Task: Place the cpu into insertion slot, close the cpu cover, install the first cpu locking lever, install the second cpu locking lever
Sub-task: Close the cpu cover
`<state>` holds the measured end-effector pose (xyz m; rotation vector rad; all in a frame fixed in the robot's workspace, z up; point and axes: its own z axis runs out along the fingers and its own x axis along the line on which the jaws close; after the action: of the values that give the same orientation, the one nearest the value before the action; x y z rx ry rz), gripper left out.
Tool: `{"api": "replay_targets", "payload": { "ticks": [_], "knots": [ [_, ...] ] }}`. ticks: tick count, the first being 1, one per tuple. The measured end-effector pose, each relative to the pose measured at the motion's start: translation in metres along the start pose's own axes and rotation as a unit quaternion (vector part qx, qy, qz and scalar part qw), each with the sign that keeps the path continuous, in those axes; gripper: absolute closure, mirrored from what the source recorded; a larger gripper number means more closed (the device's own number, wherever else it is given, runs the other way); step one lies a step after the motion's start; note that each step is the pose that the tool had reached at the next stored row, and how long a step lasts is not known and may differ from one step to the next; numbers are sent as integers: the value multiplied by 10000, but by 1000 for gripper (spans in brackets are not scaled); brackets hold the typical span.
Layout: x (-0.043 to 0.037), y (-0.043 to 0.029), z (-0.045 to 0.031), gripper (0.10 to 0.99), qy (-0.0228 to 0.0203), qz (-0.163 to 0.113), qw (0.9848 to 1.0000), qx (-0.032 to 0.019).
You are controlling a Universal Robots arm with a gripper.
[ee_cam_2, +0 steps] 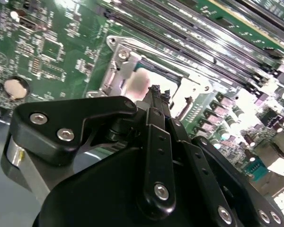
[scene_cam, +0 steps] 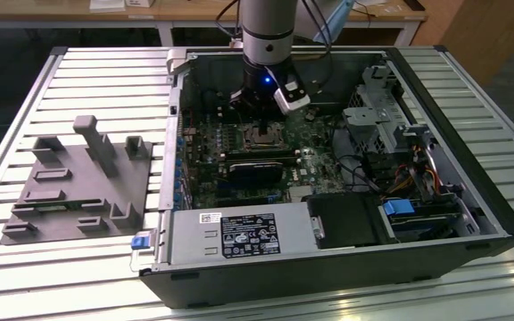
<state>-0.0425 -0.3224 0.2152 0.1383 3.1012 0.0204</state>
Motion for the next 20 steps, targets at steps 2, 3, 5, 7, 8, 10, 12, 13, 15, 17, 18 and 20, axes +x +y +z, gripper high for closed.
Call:
{"api": "replay_targets", "payload": {
  "ticks": [2, 3, 5, 7, 8, 10, 12, 13, 15, 17, 18, 20],
  "knots": [
    [29, -7, 9, 984, -1, 1, 10000, 0],
    [41, -12, 13, 984, 0, 1, 10000, -1],
    [73, -19, 21, 984, 0, 1, 10000, -12],
    [109, -24, 25, 984, -1, 3, 10000, -49],
    [122, -27, 26, 984, -1, 4, 10000, -73],
    [147, -31, 31, 984, 0, 5, 9999, -117],
    [172, -34, 37, 984, 2, 7, 9999, -159],
    [184, -36, 42, 984, 3, 7, 9999, -171],
    [205, -39, 57, 984, 3, 8, 9998, -183],
    [217, -41, 74, 984, 3, 8, 9998, -186],
    [221, -41, 84, 984, 4, 8, 9998, -186],
    [224, -42, 103, 984, 4, 8, 9998, -187]
  ]
}}
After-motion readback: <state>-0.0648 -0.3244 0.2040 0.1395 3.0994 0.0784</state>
